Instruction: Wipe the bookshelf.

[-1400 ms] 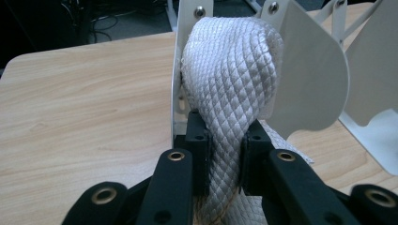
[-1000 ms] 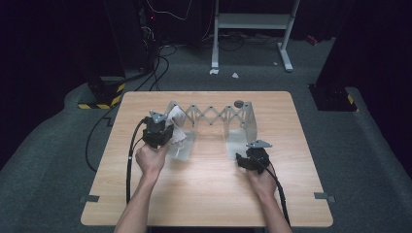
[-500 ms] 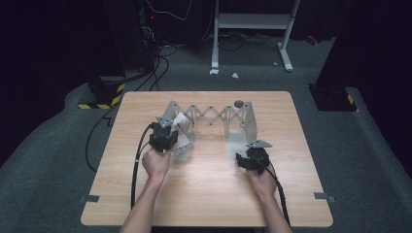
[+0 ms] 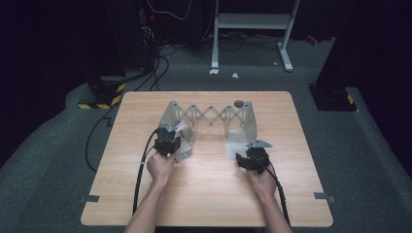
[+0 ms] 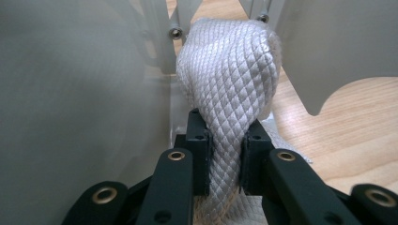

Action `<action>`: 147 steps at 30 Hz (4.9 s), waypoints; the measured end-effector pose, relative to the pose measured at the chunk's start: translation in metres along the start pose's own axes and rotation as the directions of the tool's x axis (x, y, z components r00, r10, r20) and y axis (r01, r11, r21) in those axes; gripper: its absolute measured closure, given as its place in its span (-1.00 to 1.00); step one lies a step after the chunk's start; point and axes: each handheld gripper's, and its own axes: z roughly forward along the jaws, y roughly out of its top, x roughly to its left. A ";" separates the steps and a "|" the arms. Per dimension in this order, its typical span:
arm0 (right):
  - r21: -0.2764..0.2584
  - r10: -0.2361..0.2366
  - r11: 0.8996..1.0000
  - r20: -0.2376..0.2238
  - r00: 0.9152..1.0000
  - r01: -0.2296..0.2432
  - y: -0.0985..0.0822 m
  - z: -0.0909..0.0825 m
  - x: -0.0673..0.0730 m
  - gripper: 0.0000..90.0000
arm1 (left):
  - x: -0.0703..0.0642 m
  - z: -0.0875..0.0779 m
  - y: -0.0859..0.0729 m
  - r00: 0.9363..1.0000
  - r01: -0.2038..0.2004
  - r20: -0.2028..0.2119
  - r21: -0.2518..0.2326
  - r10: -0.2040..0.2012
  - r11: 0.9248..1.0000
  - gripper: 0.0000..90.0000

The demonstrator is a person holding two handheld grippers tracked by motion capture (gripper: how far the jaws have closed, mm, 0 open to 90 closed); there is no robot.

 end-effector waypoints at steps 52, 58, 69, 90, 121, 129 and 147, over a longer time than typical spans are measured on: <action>0.000 0.001 1.000 -0.001 1.000 -0.001 0.000 0.000 0.000 -0.23 | 0.008 -0.046 0.085 0.996 -0.048 -0.080 -0.108 0.039 0.993 0.72; 0.000 0.001 1.000 0.000 1.000 -0.001 0.000 0.000 0.000 -0.23 | 0.006 -0.042 0.081 0.997 -0.044 -0.072 -0.103 0.037 0.994 0.72; 0.000 0.000 1.000 -0.001 1.000 0.000 0.000 -0.001 0.000 -0.23 | -0.003 -0.016 0.057 0.997 -0.055 -0.049 -0.049 0.053 0.997 0.72; 0.000 -0.001 1.000 -0.001 1.000 0.001 0.000 0.000 0.000 -0.24 | -0.011 0.036 0.010 0.999 -0.051 0.016 0.087 0.050 0.995 0.72; 0.001 0.000 1.000 -0.003 1.000 0.000 0.000 -0.001 0.000 -0.24 | -0.007 -0.043 0.011 0.991 -0.093 0.090 -0.080 0.100 0.992 0.72; 0.000 0.003 1.000 -0.004 1.000 -0.003 0.000 -0.001 0.000 -0.24 | 0.008 -0.045 -0.032 0.993 -0.055 0.098 -0.037 0.059 0.998 0.72; 0.001 0.002 1.000 -0.004 1.000 -0.002 0.000 -0.001 0.000 -0.24 | 0.071 -0.030 -0.051 0.998 0.057 0.018 0.047 -0.058 0.997 0.72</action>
